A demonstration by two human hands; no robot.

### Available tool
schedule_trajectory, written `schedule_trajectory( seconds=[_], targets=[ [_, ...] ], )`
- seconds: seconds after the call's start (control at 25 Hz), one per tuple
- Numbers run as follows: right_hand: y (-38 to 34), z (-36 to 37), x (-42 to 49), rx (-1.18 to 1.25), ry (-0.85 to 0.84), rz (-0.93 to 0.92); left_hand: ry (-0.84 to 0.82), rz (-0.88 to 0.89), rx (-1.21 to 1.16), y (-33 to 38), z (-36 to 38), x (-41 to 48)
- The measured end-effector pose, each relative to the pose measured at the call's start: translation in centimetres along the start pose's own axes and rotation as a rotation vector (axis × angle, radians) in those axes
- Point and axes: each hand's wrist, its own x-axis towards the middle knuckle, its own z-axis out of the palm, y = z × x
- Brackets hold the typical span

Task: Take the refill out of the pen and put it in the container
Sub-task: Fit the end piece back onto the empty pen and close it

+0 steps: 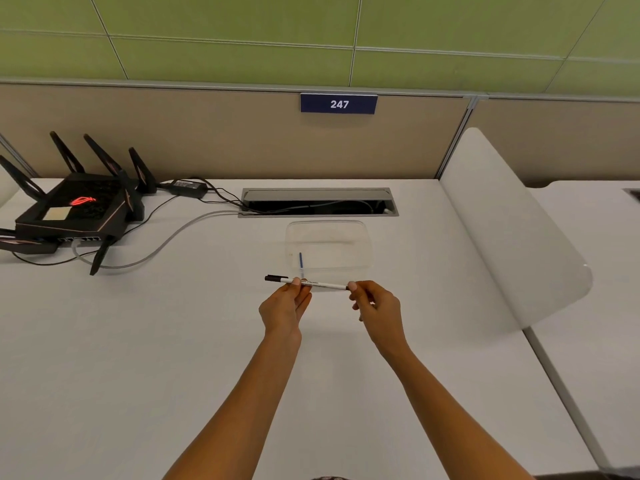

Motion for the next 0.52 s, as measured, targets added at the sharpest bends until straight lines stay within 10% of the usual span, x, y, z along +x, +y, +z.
schedule_trajectory(
  seconds=[0.52],
  targets=[
    [-0.22,0.1,-0.52,-0.022,0.034,-0.07,-0.024,0.017,-0.014,-0.02,-0.03,-0.39]
  ],
)
